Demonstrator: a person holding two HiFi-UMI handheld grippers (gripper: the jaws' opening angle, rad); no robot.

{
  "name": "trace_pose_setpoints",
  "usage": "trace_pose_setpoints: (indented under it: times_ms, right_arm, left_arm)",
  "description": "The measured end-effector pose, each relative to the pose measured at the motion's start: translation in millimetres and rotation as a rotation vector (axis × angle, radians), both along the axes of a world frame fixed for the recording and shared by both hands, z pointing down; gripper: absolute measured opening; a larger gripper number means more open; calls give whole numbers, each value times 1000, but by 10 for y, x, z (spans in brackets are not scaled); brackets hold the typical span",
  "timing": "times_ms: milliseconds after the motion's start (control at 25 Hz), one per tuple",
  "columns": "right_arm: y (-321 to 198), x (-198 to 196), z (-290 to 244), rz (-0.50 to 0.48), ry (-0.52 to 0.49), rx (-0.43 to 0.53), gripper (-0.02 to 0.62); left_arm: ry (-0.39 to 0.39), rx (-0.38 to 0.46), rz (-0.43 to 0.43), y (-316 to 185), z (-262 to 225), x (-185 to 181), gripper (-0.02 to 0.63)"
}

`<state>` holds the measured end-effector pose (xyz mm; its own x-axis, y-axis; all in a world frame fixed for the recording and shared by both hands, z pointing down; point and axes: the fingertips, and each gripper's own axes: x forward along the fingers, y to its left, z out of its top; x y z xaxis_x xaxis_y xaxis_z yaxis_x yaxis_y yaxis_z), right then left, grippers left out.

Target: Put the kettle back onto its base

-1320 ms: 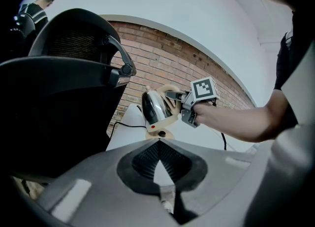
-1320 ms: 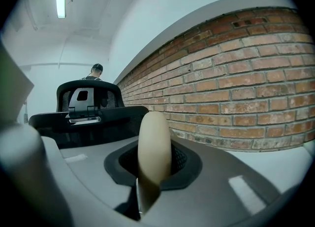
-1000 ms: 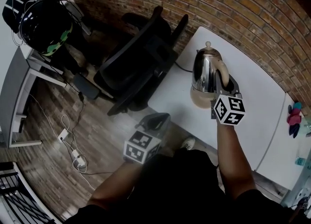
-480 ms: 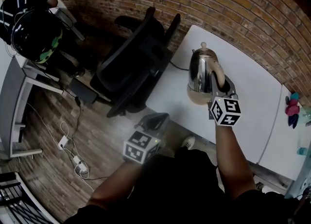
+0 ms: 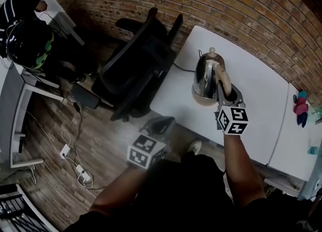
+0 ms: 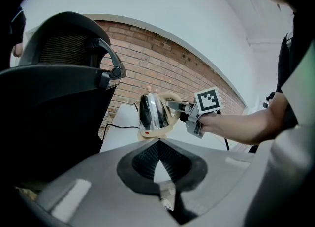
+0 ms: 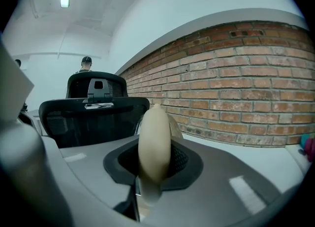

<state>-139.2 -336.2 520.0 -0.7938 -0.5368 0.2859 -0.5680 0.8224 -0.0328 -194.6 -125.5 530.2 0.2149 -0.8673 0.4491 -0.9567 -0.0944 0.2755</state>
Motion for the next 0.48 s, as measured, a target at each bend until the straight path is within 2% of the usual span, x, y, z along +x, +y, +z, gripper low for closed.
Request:
trace_pose_setpoints:
  times_ms: [480]
  right_arm:
    - [162, 217, 164, 19, 86, -61, 100]
  left_arm:
    - [-8, 8, 31, 97, -61, 44, 0]
